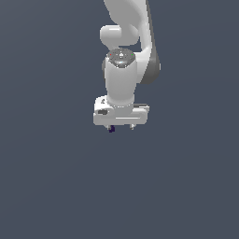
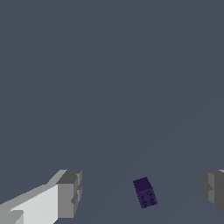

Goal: Pick up the object and move it to a goal position.

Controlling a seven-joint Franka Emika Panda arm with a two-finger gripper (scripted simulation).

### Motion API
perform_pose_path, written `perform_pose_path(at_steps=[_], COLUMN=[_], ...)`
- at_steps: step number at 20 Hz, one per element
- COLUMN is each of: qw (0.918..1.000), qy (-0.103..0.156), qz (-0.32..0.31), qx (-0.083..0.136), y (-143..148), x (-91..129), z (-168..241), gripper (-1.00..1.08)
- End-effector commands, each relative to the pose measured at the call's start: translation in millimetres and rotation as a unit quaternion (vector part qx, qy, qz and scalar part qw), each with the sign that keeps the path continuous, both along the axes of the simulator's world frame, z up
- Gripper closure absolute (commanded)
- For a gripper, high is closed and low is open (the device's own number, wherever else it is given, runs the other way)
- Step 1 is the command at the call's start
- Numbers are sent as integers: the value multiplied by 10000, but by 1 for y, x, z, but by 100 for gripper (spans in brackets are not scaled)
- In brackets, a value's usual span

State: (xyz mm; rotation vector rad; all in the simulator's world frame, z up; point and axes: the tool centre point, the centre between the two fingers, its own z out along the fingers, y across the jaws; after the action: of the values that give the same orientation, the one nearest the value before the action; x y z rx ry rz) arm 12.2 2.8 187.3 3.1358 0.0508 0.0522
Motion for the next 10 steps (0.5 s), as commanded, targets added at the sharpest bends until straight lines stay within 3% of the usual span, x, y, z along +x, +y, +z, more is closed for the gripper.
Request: perform_pose_path(at_steps=[1,10], qw=[10000,9998], qy=[0,85], qz=[0,-163], qx=[0,47], y=[0,-25], x=[0,-7], z=[0,2], gripper=[-92,-92])
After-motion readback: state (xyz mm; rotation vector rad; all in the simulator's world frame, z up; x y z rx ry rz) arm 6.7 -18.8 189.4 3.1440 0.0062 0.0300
